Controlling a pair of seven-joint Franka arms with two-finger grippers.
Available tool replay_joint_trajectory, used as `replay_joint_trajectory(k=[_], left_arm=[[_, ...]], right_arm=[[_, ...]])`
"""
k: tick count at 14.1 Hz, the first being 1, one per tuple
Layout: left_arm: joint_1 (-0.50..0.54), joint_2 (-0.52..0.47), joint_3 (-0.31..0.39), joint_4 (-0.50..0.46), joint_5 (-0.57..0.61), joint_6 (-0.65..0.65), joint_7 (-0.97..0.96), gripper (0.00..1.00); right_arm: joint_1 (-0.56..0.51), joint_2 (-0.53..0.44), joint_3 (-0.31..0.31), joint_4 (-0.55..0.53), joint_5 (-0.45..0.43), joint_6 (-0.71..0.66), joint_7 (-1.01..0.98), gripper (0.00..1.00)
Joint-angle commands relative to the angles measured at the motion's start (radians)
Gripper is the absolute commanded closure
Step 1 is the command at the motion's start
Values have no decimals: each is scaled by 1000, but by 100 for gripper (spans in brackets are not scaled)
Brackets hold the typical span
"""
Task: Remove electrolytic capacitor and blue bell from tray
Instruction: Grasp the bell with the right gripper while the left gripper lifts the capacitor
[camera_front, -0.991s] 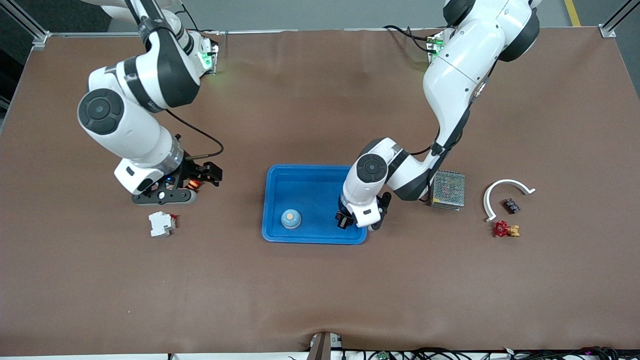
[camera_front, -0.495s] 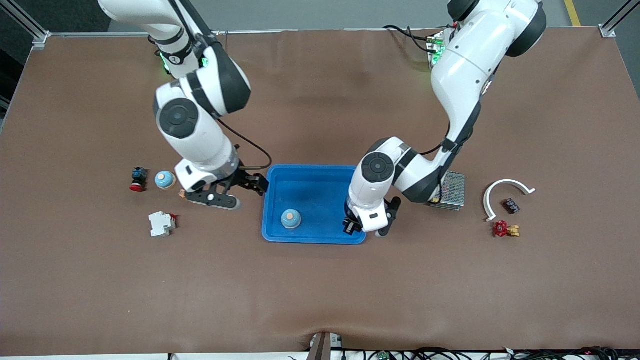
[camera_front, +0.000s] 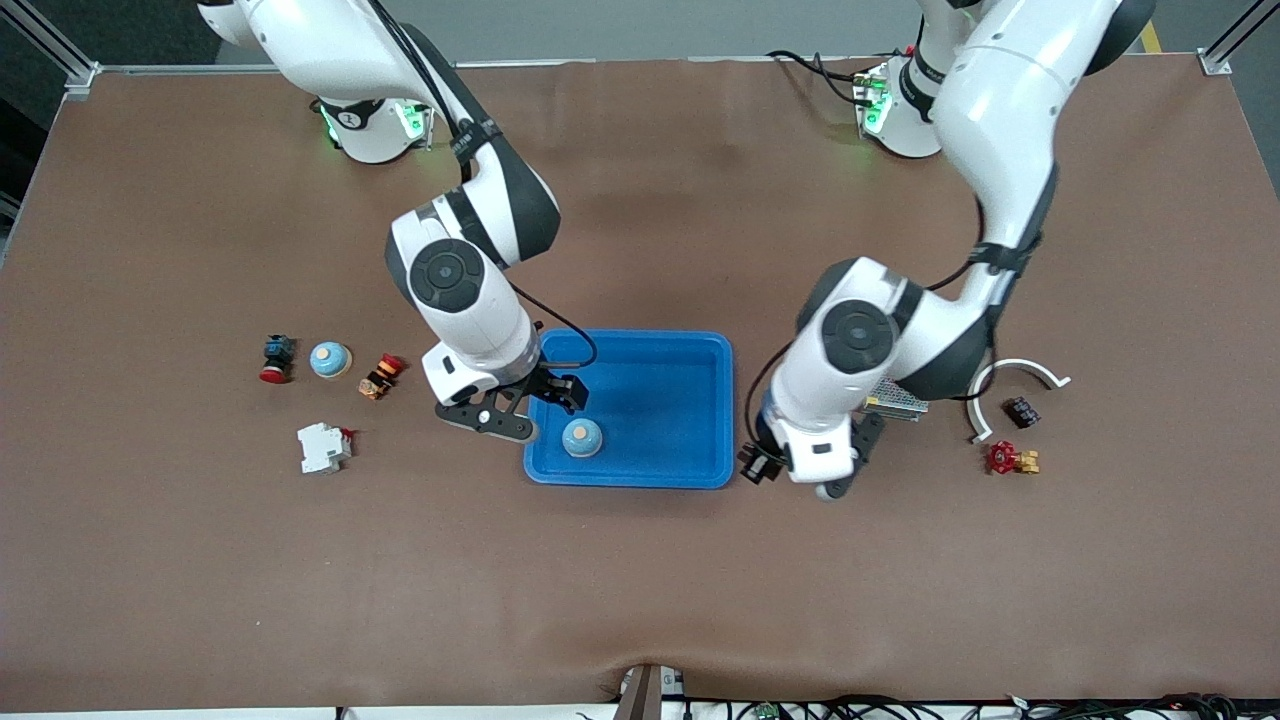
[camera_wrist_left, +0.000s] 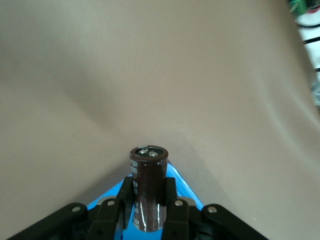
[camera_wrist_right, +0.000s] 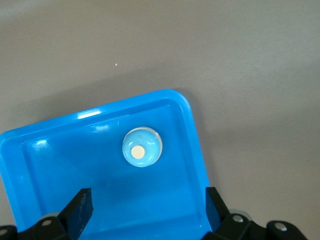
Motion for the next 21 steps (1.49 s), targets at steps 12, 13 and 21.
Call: replay_joint_trajectory(k=[12, 13, 21], left_arm=[[134, -190, -8, -31, -81, -307, 335, 100], [149, -204, -8, -31, -82, -332, 364, 100], [226, -278, -11, -36, -91, -475, 528, 100]], right_arm=[[60, 185, -10, 34, -5, 194, 30, 0], [59, 194, -12, 36, -7, 202, 29, 0], [49, 272, -13, 73, -10, 272, 21, 0]])
